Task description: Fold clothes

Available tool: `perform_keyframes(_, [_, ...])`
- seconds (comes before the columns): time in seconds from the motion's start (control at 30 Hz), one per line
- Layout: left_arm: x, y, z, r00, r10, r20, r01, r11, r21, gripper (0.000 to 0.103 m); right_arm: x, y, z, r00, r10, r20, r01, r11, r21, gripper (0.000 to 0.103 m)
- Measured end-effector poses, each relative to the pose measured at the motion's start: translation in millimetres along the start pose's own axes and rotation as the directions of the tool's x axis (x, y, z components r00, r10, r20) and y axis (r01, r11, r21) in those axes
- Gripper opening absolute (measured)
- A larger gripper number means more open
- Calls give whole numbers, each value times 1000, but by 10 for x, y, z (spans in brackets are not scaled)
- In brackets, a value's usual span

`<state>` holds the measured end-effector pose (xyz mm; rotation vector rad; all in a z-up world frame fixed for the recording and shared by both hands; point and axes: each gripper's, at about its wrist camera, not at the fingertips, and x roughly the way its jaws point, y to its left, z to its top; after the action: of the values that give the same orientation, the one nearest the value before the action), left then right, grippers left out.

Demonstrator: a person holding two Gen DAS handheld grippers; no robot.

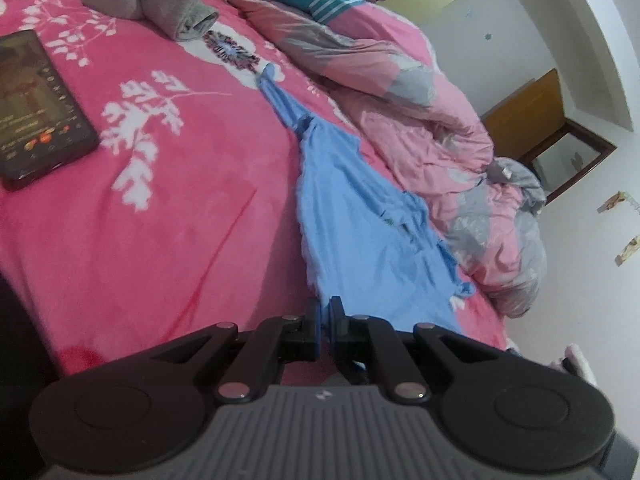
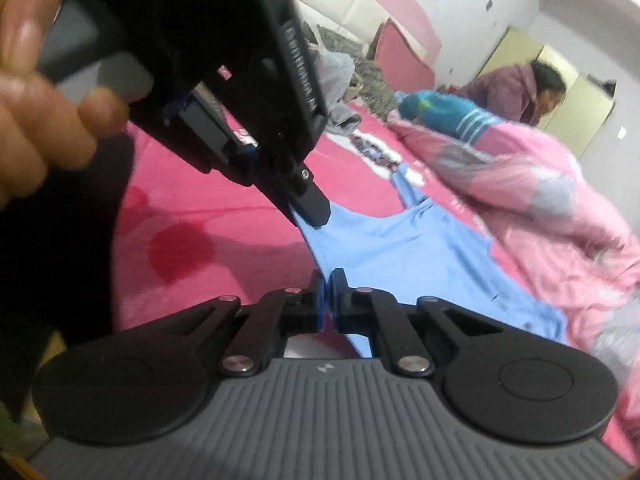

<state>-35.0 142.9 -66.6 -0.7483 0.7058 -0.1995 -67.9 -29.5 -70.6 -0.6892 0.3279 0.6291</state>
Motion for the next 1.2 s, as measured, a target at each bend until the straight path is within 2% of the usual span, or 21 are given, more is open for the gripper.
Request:
perform_keyframes(0.27, [-149,50,-80,999,46,9,-46,999,11,4,-54,-18,13,994,106,-11,-104,990,95,2])
perform_keyframes(0.5, [-25,166,-194,992,118,-35,-118,993,6,4,15,40,-96,984,177,-32,-170,974,153,3])
perform_keyframes(0.67, [-8,111,-198,988,155,-18,-154,986,59,5,-56,-63,-135,973,231,-18,-221,947,235,13])
perform_keyframes(0.73, [1,75,-201,986,169,-14,-167,982,91,6,-137,-178,-197,966,260,7,-250,920,302,30])
perform_keyframes(0.87, [-13,-42,-220,979,205,5,-203,962,181,11,-362,-572,-448,967,250,55,-244,840,485,43])
perform_keyframes(0.93, [-33,-88,-223,973,229,24,-229,949,215,21,-534,-871,-682,981,186,64,-187,780,597,47])
perform_keyframes(1.0, [-64,-130,-224,965,257,51,-261,934,244,30,-698,-1219,-950,995,90,43,-94,704,704,50])
perform_keyframes(1.07, [-113,-170,-223,953,289,93,-303,916,264,41,-864,-1516,-1219,1000,-23,-12,23,630,776,51])
perform_keyframes(1.13, [-161,-226,-225,938,317,141,-345,893,289,47,-1023,-1774,-1486,988,-128,-83,140,544,827,56])
perform_keyframes(1.2, [-194,-303,-229,931,323,173,-363,874,323,52,-1125,-1934,-1717,968,-193,-161,235,468,852,56])
